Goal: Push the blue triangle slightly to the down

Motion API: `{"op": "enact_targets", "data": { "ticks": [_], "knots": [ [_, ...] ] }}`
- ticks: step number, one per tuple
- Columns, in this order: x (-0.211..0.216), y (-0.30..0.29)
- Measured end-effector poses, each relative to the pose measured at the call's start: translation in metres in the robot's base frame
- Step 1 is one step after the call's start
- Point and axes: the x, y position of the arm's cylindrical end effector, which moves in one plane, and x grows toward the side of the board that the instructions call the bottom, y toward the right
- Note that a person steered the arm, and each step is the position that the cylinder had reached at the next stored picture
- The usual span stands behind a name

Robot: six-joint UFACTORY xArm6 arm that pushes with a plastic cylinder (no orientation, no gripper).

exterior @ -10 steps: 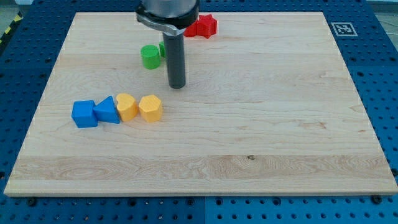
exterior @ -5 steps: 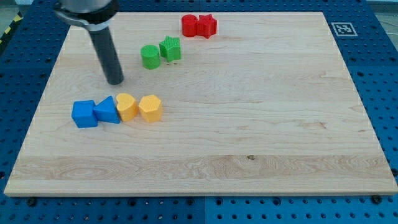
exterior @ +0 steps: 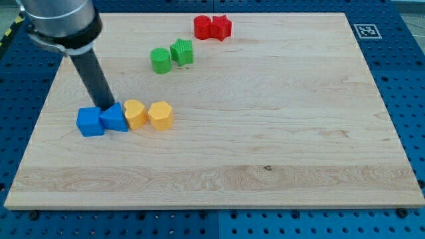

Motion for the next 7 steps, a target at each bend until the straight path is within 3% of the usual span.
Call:
{"op": "enact_targets", "data": {
  "ticks": [4,7],
  "knots": [
    [0.034,0.04],
    [0.038,0.039]
  ]
}}
